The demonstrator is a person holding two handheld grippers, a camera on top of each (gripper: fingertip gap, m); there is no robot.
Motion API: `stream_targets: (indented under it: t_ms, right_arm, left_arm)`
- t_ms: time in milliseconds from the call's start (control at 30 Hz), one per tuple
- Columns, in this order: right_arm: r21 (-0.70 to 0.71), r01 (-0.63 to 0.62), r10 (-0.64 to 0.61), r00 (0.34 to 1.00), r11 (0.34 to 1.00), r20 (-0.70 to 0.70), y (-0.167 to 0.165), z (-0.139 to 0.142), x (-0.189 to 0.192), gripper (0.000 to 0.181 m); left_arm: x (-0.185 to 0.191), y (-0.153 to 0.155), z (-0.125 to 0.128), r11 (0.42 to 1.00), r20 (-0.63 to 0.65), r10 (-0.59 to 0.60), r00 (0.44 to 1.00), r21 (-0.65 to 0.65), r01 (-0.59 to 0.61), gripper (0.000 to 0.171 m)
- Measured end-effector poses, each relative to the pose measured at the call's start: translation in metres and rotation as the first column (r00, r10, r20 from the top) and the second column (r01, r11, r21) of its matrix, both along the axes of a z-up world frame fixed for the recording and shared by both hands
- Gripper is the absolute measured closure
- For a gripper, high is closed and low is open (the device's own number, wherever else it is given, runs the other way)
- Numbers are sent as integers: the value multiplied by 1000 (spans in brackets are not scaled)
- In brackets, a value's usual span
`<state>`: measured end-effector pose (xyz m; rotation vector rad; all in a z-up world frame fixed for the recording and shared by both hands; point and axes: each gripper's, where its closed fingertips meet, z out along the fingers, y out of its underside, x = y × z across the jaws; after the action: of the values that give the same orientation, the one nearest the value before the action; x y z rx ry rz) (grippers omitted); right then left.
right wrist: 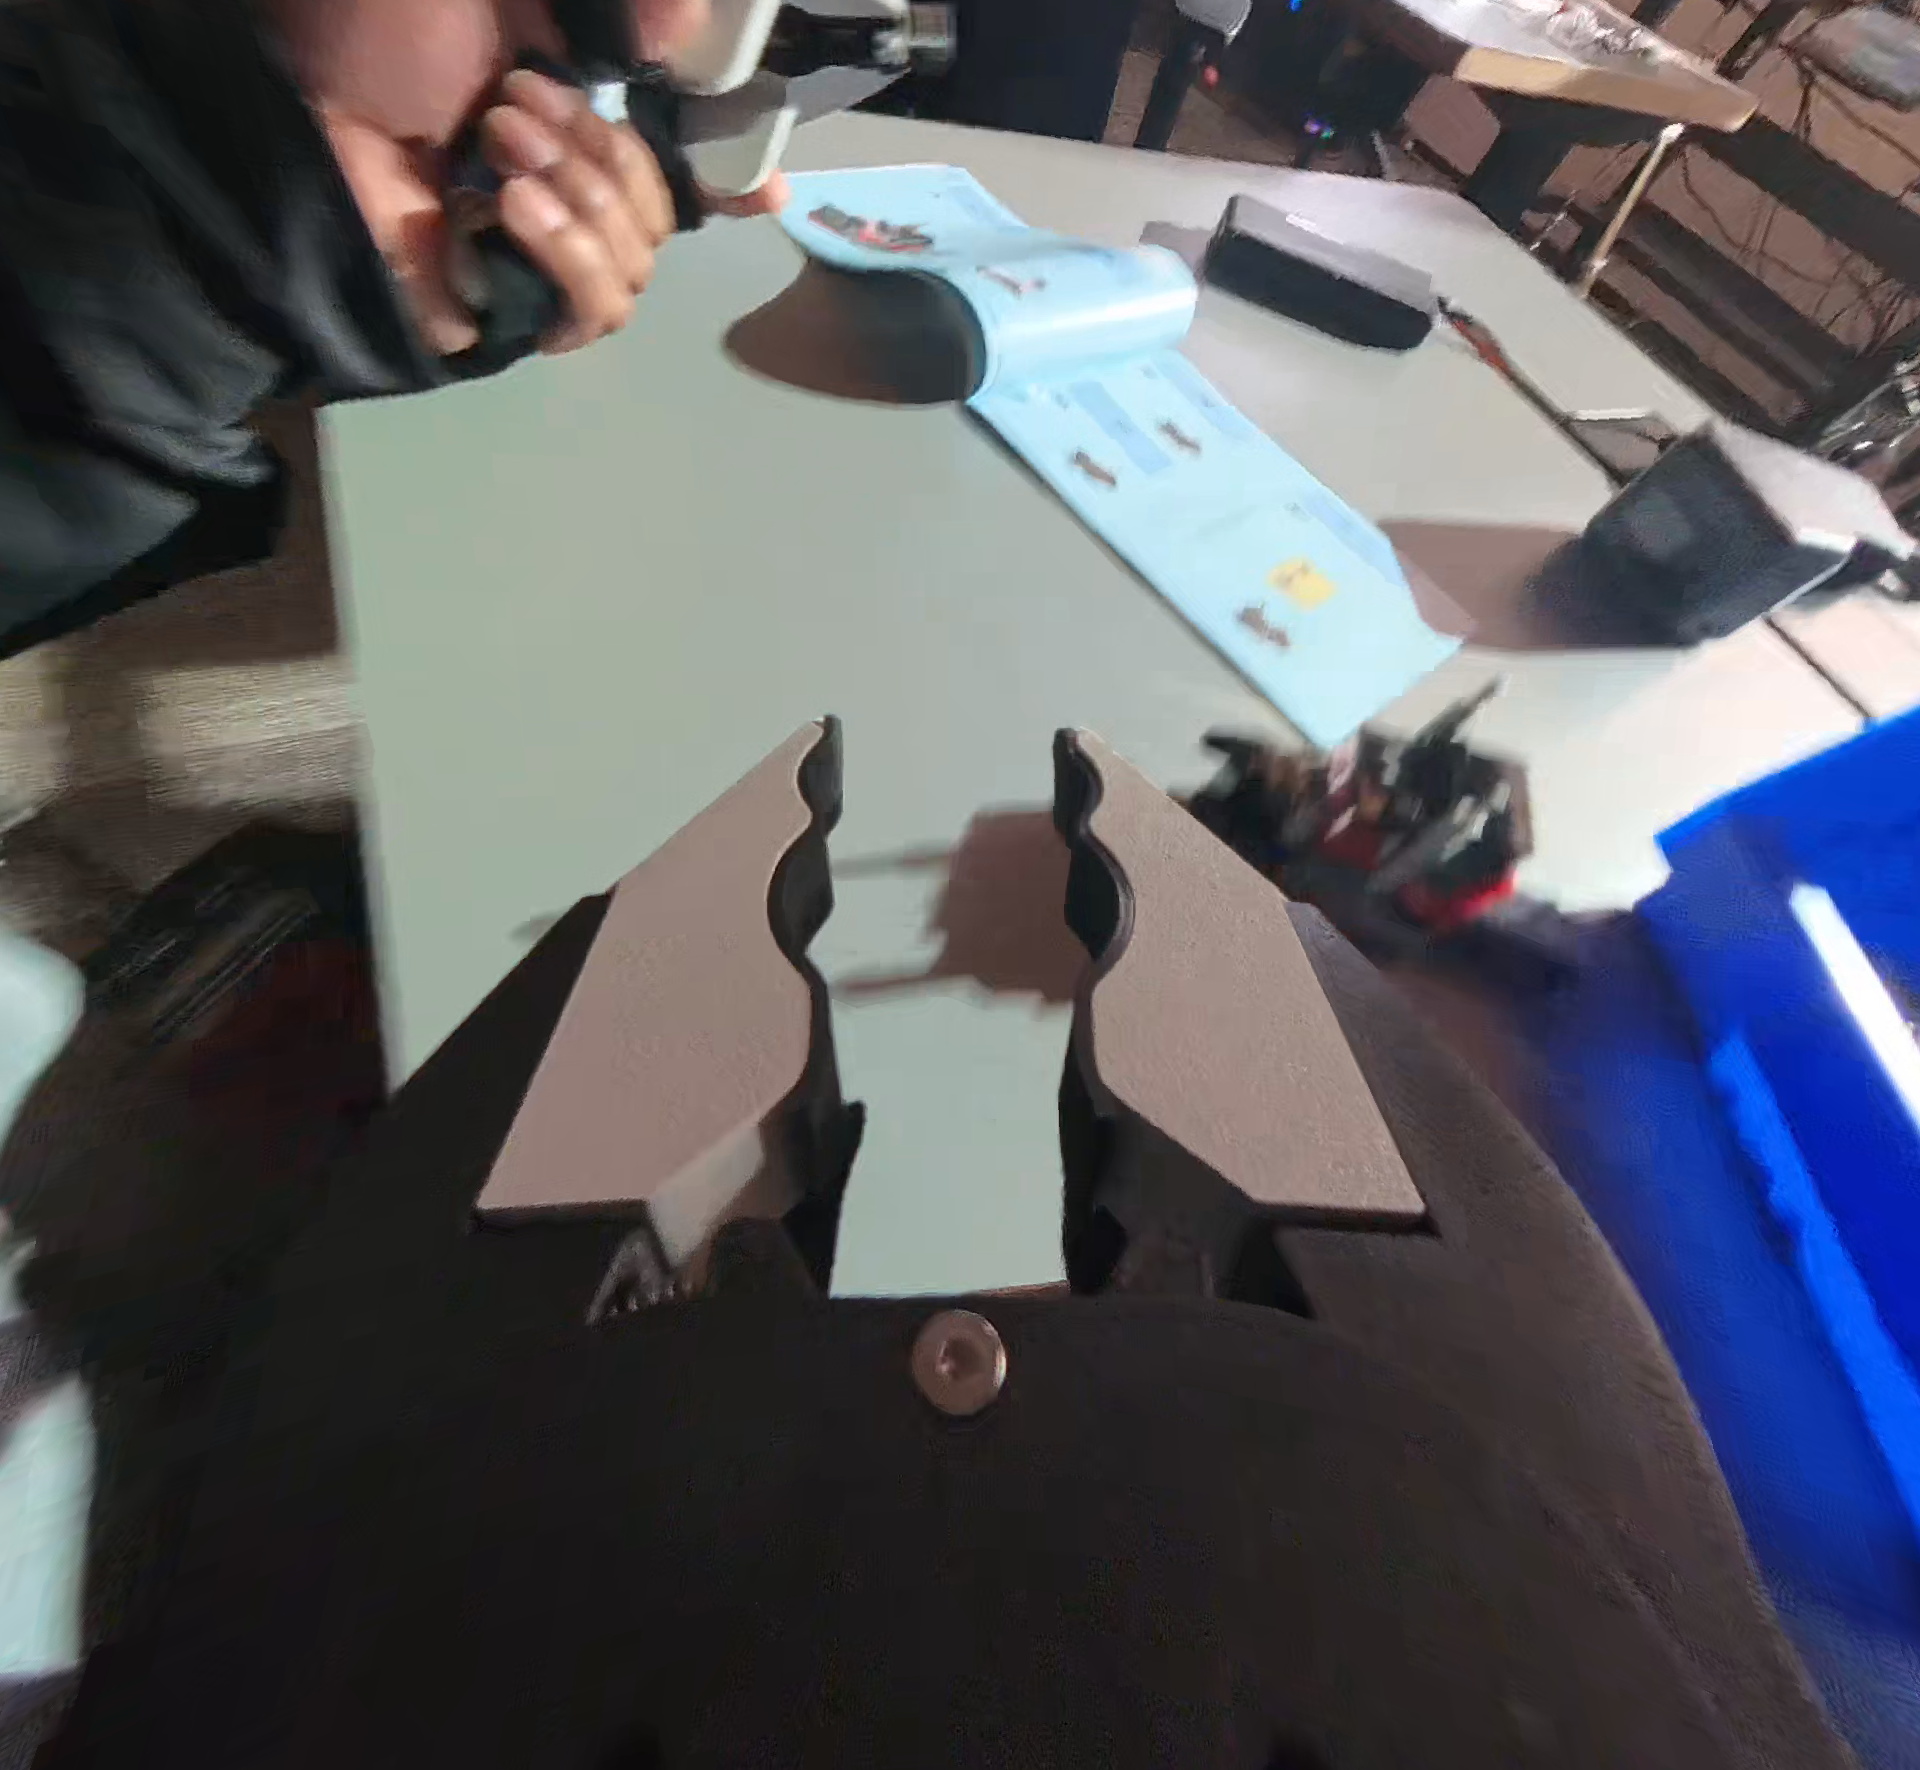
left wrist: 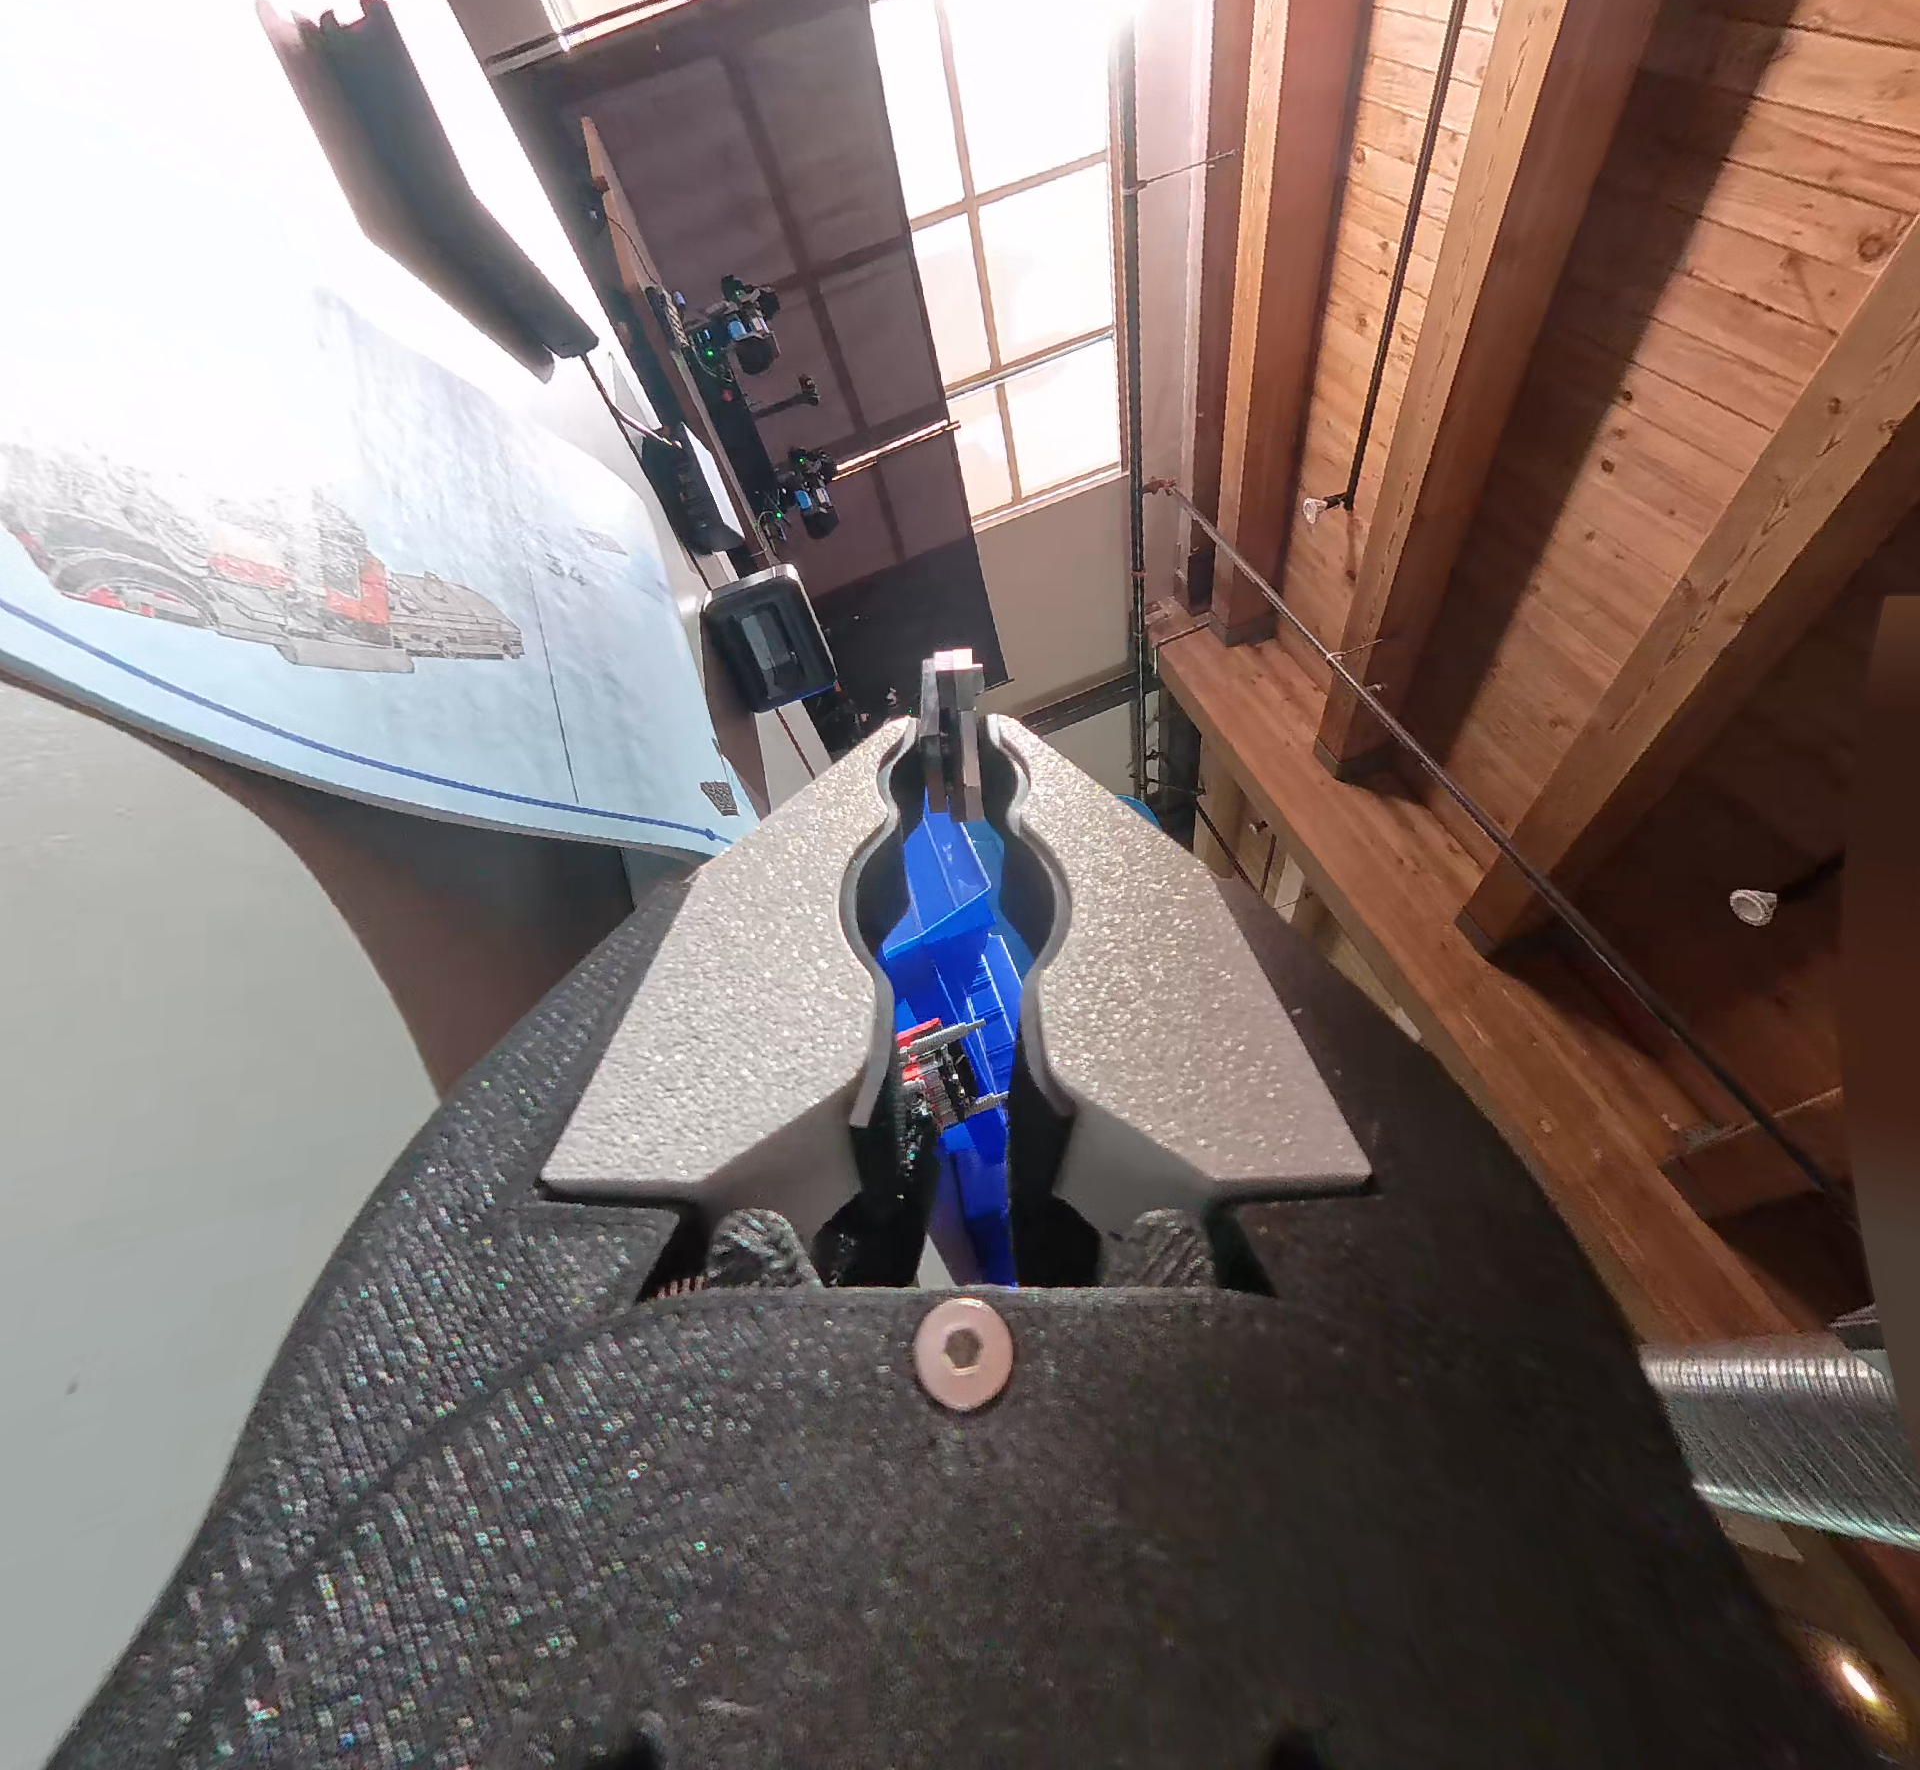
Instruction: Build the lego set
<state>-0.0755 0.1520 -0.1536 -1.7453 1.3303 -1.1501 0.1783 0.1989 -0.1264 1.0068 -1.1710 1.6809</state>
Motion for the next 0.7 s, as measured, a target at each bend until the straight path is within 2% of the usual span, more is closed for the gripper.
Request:
stream_targets:
  t_ms: [67, 133, 200, 333, 400, 467, 533, 567, 633, 700]
  right_arm:
    - [-10, 4, -4, 999, 1000, -43, 20, -15, -40, 138]
    - [-129, 27, -45, 989, 991, -142, 28, -41, -62, 138]
    - [-211, 68, -105, 980, 975, -172, 20, -49, -66, 137]
    - [-207, 91, -143, 957, 974, -252, -4, -61, -74, 145]
    - [-281, 182, -251, 940, 942, -232, -36, -59, -86, 149]
    - [-223, 259, -305, 930, 940, -206, -51, -54, -99, 140]
    - [-114, 189, -201, 973, 975, -109, -30, -35, -101, 135]
    - [-112, 108, -117, 990, 988, -77, -11, -27, -100, 133]
    - [-195, -31, 10, 995, 980, -104, 24, -30, -99, 128]
    - [-234, -74, 37, 987, 969, -159, 37, -43, -98, 127]
  left_arm:
    - [-5, -6, 1, 1000, 9, -13, 1000, 0, 13, 162]
    - [-13, -13, 0, 999, 10, -35, 999, 4, 35, 162]
    - [-24, -20, 0, 998, 14, -67, 998, 9, 67, 162]
    - [-38, -27, -1, 994, 38, -100, 994, 37, 98, 162]
    - [-37, -25, -1, 995, 36, -91, 995, 40, 90, 162]
    - [-36, -24, -1, 995, 34, -89, 995, 41, 88, 162]
    - [-36, -24, -1, 995, 33, -88, 996, 41, 87, 162]
    - [-36, -24, -1, 995, 32, -90, 995, 39, 89, 162]
    - [-36, -24, -2, 995, 33, -94, 995, 39, 92, 162]
    - [-37, -24, 0, 995, 34, -100, 994, 29, 99, 162]
